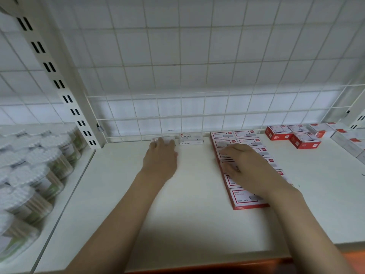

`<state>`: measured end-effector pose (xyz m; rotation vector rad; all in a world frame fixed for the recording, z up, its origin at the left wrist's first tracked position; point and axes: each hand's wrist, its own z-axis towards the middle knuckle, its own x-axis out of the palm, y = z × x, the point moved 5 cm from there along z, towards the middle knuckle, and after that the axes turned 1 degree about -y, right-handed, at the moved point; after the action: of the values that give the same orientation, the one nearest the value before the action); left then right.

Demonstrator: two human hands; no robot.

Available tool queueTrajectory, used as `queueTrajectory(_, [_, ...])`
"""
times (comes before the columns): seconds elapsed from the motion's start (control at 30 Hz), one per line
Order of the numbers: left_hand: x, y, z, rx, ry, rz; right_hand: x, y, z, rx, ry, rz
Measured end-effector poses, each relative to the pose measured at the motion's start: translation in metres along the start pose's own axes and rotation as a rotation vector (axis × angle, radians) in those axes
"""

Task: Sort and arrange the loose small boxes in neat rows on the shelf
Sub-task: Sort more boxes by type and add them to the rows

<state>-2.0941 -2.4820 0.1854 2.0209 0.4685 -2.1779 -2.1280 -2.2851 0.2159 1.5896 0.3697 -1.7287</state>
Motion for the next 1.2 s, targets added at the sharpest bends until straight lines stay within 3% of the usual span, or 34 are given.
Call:
queueTrajectory(0.57, [0.008,-0.023,0.022,-0.047,0.1,0.077,0.004,-0.007,-0.002,0.008,0.014,0.007])
queueTrajectory(1.2, [0.0,-0.039,0.019,-0.059,0.086,0.103,-0.009,-0.02,-0.011,0.027,0.015,0.014])
